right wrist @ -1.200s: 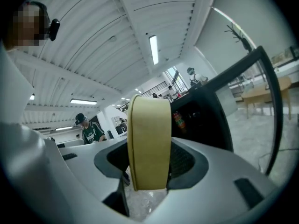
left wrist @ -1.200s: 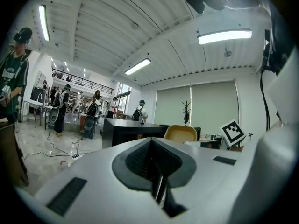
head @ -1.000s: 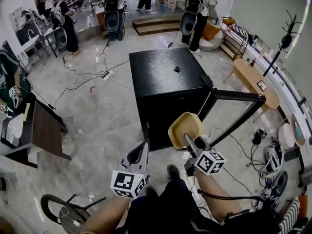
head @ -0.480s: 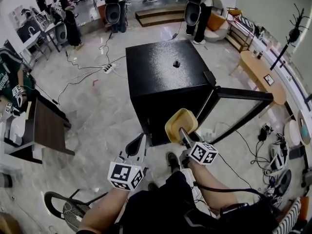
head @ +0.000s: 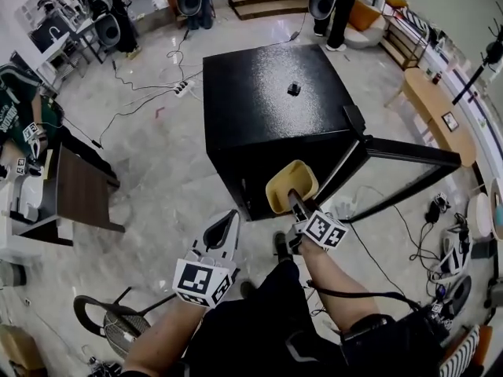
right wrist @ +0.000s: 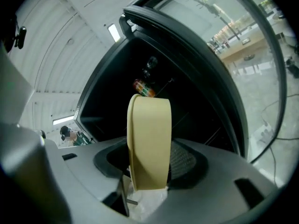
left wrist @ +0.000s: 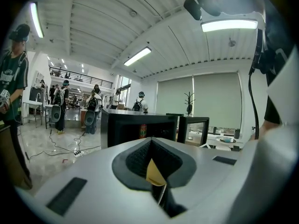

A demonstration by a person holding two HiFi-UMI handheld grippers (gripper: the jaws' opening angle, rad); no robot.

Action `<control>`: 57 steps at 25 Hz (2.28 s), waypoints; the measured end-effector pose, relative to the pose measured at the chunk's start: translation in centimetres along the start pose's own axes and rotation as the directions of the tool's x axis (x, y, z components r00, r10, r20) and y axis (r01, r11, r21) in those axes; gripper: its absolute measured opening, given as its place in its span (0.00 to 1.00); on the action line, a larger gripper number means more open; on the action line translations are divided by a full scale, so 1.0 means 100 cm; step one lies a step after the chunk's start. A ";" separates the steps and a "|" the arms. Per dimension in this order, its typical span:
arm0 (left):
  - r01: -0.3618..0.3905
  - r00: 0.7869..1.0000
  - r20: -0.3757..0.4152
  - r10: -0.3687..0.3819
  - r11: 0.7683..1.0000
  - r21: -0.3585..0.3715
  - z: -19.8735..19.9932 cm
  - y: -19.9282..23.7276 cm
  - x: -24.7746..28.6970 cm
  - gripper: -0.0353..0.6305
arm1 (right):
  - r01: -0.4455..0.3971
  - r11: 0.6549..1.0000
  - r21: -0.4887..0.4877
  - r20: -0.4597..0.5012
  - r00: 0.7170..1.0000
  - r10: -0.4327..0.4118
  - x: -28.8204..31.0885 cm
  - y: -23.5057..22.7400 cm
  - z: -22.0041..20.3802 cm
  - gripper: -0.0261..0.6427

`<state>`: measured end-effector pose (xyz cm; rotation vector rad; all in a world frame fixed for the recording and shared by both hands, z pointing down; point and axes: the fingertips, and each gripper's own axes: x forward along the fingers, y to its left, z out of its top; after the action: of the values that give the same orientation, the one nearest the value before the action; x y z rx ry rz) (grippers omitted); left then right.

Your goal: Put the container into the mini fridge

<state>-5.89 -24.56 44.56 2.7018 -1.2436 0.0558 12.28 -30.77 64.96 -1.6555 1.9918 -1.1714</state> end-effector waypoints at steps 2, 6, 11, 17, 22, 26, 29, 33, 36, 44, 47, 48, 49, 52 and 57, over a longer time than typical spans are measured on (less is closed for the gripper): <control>-0.017 1.000 -0.011 0.017 1.000 -0.006 0.002 0.005 0.001 0.06 | 0.009 1.000 0.023 0.003 1.000 -0.009 0.012 -0.006 -0.001 0.37; -0.031 0.999 -0.033 0.031 0.999 0.011 0.004 0.010 0.003 0.06 | 0.038 0.997 0.070 -0.024 0.999 -0.036 0.034 -0.019 -0.012 0.37; -0.033 0.998 -0.062 0.034 0.999 0.011 0.001 0.012 0.007 0.06 | 0.070 0.994 0.080 -0.046 0.997 -0.067 0.056 -0.036 -0.020 0.37; -0.040 0.997 -0.062 0.042 0.999 0.021 0.004 0.019 0.016 0.06 | 0.112 0.981 0.159 -0.032 0.994 -0.108 0.074 -0.054 -0.021 0.37; -0.051 0.996 -0.079 0.052 0.999 0.016 0.003 0.019 0.022 0.06 | 0.119 0.969 0.216 -0.039 0.993 -0.113 0.085 -0.063 -0.024 0.37; -0.057 0.996 -0.073 0.056 0.998 -0.003 0.003 0.021 0.029 0.06 | 0.133 0.959 0.252 -0.044 0.991 -0.126 0.094 -0.072 -0.025 0.37; -0.063 0.994 -0.090 0.063 0.998 0.005 0.000 0.022 0.030 0.06 | 0.158 0.953 0.260 -0.058 0.987 -0.148 0.098 -0.078 -0.027 0.35; -0.072 0.992 -0.103 0.075 0.997 0.032 -0.003 0.025 0.031 0.06 | 0.185 0.938 0.293 -0.054 0.983 -0.177 0.107 -0.083 -0.026 0.34; -0.068 0.992 -0.104 0.072 0.997 0.047 -0.003 0.025 0.032 0.06 | 0.210 0.925 0.318 -0.048 0.978 -0.205 0.115 -0.086 -0.024 0.34; -0.098 0.988 -0.113 0.102 0.994 0.040 -0.008 0.035 0.025 0.06 | 0.242 0.938 0.250 -0.058 0.970 -0.235 0.137 -0.086 -0.013 0.46; -0.102 0.988 -0.115 0.106 0.994 0.038 -0.008 0.036 0.024 0.06 | 0.271 0.947 0.171 -0.071 0.962 -0.263 0.140 -0.085 -0.011 0.48; -0.102 0.988 -0.115 0.106 0.994 0.037 -0.008 0.036 0.024 0.06 | 0.289 0.947 0.144 -0.082 0.957 -0.279 0.140 -0.086 -0.011 0.50; -0.101 0.988 -0.115 0.104 0.994 0.037 -0.008 0.036 0.024 0.06 | 0.308 0.944 0.116 -0.094 0.950 -0.298 0.140 -0.087 -0.012 0.52; -0.096 0.988 -0.117 0.099 0.995 0.034 -0.010 0.038 0.025 0.06 | 0.354 0.935 0.036 -0.117 0.930 -0.348 0.140 -0.090 -0.015 0.54; -0.100 0.987 -0.121 0.103 0.995 0.024 -0.011 0.041 0.022 0.06 | 0.403 0.911 -0.089 -0.163 0.896 -0.413 0.137 -0.098 -0.028 0.56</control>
<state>-7.54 -28.61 46.40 2.6032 -1.3483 0.2423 12.97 -42.34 77.54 -2.1394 1.8358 -1.4642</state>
